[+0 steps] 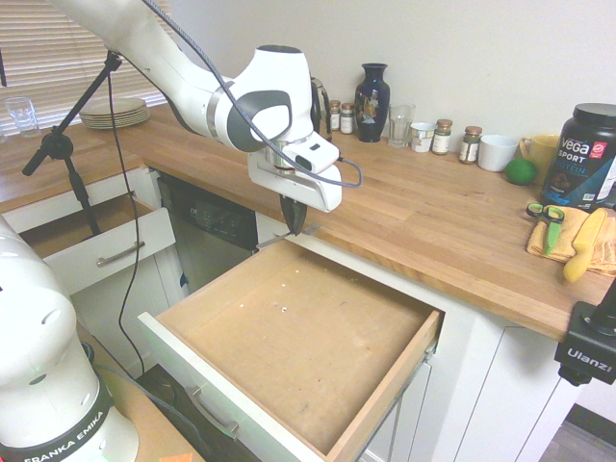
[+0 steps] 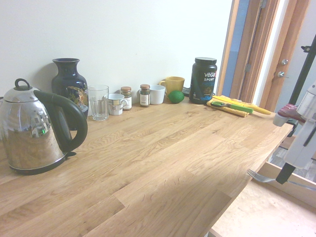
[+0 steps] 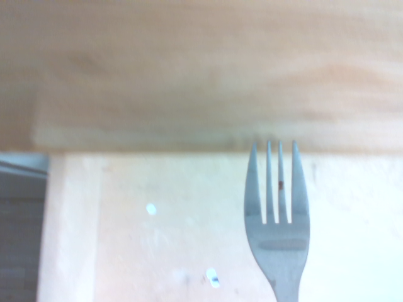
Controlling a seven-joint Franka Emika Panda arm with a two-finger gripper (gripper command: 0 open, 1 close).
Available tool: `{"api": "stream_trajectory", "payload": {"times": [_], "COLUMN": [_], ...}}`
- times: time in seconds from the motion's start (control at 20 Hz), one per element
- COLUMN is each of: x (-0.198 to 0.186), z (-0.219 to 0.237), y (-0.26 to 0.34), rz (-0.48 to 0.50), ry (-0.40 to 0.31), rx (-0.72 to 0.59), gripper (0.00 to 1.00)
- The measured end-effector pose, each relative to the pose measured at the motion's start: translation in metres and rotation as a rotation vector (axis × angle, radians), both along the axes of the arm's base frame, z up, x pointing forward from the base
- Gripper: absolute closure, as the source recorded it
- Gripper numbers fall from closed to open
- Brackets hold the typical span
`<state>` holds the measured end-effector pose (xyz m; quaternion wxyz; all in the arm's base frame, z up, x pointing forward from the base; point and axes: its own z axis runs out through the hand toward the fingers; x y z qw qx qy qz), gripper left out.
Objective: Put fork in the drawer
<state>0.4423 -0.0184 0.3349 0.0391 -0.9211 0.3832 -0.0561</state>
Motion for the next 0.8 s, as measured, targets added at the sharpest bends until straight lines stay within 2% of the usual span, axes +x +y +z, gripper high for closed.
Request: {"api": "stream_trajectory", "payload": {"times": [0.8], "x": [-0.040], "z": [-0.064], "y": [-0.017], "rz": [-0.022], "ry": [0.044], "rx": [0.001], "gripper": [1.00]}}
